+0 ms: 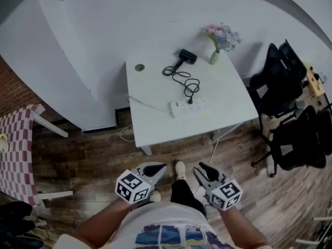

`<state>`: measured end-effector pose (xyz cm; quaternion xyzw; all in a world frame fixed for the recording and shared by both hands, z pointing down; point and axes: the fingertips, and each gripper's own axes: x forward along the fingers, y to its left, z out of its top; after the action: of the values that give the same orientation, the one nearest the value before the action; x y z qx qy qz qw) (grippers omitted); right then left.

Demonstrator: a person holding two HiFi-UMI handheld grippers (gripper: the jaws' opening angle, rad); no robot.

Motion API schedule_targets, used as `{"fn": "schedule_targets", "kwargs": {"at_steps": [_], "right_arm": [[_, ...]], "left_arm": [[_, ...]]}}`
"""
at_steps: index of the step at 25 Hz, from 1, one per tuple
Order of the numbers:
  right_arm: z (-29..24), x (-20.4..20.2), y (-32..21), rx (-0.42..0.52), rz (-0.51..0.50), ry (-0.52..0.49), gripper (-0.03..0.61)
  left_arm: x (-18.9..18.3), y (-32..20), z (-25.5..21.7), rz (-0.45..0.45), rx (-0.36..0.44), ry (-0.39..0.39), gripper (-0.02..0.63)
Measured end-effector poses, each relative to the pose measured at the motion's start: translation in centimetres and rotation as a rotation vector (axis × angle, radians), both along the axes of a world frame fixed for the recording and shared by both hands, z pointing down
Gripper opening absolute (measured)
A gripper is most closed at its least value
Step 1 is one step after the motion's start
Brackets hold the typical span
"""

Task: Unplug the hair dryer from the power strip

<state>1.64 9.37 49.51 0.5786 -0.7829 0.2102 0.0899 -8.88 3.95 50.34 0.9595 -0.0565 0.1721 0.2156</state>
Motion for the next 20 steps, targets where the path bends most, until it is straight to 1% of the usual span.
{"fn": "schedule_targets", "kwargs": {"at_steps": [4, 10, 20], "right_arm": [[0.2, 4.6, -4.1, -0.009, -0.047, -0.008, 0.101], [1.3, 10.3, -9.9, -0.029, -0.121, -0.015, 0.101], [4.6, 16.1, -17.0, -0.066, -0.243, 0.015, 0.103]], "left_arm": [[4.3, -3.4, 0.4, -0.028, -0.001, -0.032, 0.003], [9.6, -8.1, 2.0, -0.087, -0.001, -0.082, 0.003], [15.4, -14.4, 4.6, -0.19, 0.025, -0.146, 0.003]]}}
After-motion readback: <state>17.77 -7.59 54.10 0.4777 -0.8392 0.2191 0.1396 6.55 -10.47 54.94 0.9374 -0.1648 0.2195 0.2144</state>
